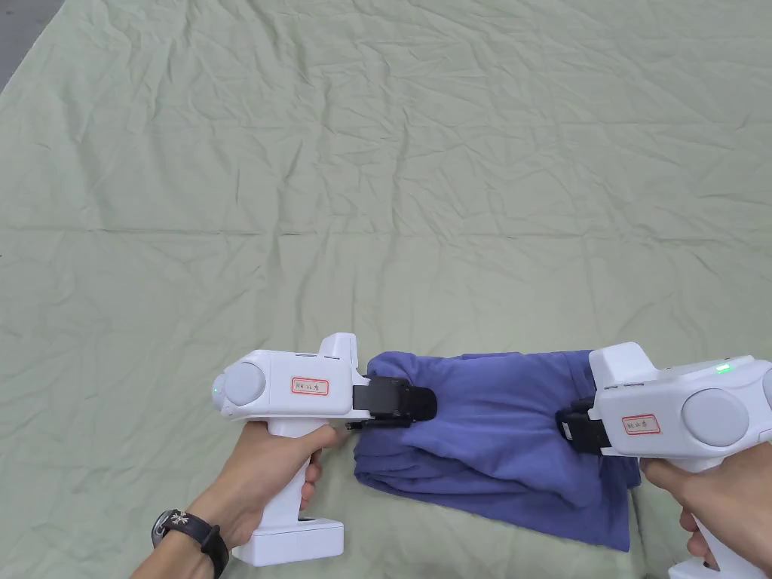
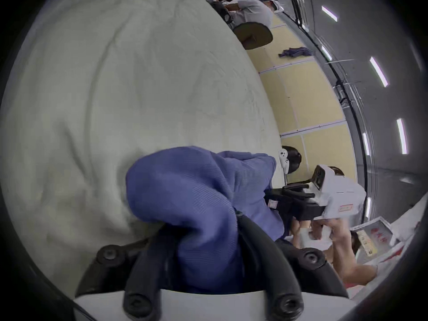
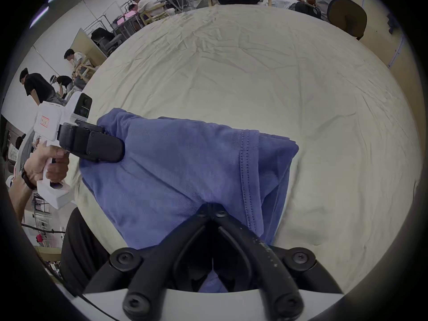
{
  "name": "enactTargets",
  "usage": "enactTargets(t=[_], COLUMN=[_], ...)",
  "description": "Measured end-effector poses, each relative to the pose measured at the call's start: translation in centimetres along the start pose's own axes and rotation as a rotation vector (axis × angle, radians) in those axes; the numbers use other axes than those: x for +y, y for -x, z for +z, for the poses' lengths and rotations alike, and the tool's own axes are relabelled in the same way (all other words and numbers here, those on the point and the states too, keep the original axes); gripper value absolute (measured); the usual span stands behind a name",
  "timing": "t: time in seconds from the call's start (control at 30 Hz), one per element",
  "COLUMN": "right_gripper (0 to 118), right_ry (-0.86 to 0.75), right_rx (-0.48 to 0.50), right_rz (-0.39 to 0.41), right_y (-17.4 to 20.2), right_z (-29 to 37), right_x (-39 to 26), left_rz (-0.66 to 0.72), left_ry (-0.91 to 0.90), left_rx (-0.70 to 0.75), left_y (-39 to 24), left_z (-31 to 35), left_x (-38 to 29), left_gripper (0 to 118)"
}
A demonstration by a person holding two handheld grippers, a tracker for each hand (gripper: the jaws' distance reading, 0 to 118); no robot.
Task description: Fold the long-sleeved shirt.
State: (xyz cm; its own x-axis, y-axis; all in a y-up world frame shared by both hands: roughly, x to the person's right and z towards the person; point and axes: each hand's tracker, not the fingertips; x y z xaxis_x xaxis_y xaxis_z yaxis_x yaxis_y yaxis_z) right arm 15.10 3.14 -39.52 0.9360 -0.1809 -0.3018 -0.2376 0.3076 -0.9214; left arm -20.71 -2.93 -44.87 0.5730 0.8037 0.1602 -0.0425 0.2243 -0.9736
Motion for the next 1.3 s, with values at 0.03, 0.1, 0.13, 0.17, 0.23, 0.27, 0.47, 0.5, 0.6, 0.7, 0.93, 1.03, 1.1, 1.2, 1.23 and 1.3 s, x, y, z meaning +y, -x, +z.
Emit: enactTargets(t=[0.03,0.1,0.13,0.17,0.23,0.27,0.47,0.5,0.6,0.7,0.93,1.03,1.1,1.2,1.23,1.3], right_gripper=[0,0,0,0,0,0,0,0,0,0,0,0,0,0,0,0], right_ry=[-0.003,-0.008,-0.011,-0.016,-0.030,-0.045,-0.342,-0.370,-0.404,-0.434,-0.477,-0.482,-0.484,-0.485,-0.478,-0.480], right_rx=[-0.005,-0.008,-0.009,-0.008,-0.010,-0.014,-0.072,-0.082,-0.077,-0.079,-0.054,-0.017,0.014,0.080,0.090,0.128], right_rz=[0.005,0.011,0.011,0.011,0.007,0.011,0.134,0.134,0.125,0.113,0.136,0.187,0.217,0.277,0.289,0.332], right_y=[0.1,0.2,0.2,0.2,0.2,0.4,3.5,4.0,5.2,5.9,8.0,10.1,11.9,15.0,15.8,18.1], right_z=[0.0,0.0,0.0,0.0,0.1,0.3,6.6,7.5,9.3,10.3,11.3,11.0,10.6,9.6,9.3,8.6], right_x=[-0.1,-0.1,-0.1,-0.2,-0.5,-0.6,-3.0,-3.5,-4.9,-5.9,-5.7,-4.7,-3.9,-2.3,-1.9,-0.8], left_rz=[0.001,-0.011,-0.023,-0.023,-0.020,-0.045,-0.057,-0.064,-0.073,-0.073,-0.105,-0.112,-0.099,-0.095,-0.097,-0.093], left_ry=[-0.005,-0.009,-0.010,-0.012,-0.017,-0.021,-0.023,-0.024,-0.040,-0.050,-0.061,-0.071,-0.090,-0.098,-0.099,-0.115], left_rx=[0.001,0.013,0.016,0.025,0.034,0.049,0.087,0.096,0.110,0.118,0.139,0.164,0.183,0.220,0.243,0.281], left_y=[-0.1,-0.2,-0.4,-0.6,-1.0,-1.3,-2.3,-2.6,-3.1,-3.3,-3.6,-2.8,-1.8,0.0,0.4,1.7], left_z=[0.0,0.0,0.0,0.1,0.3,0.3,0.9,0.9,1.1,1.4,3.8,6.3,8.5,12.0,12.9,15.5], left_x=[-0.1,-0.2,-0.4,-0.3,-0.4,-0.6,-1.0,-1.1,-1.4,-1.6,-1.9,-2.2,-2.3,-2.5,-2.5,-2.7], left_gripper=[17,17,16,16,16,16,16,16,15,15,15,15,15,15,15,15])
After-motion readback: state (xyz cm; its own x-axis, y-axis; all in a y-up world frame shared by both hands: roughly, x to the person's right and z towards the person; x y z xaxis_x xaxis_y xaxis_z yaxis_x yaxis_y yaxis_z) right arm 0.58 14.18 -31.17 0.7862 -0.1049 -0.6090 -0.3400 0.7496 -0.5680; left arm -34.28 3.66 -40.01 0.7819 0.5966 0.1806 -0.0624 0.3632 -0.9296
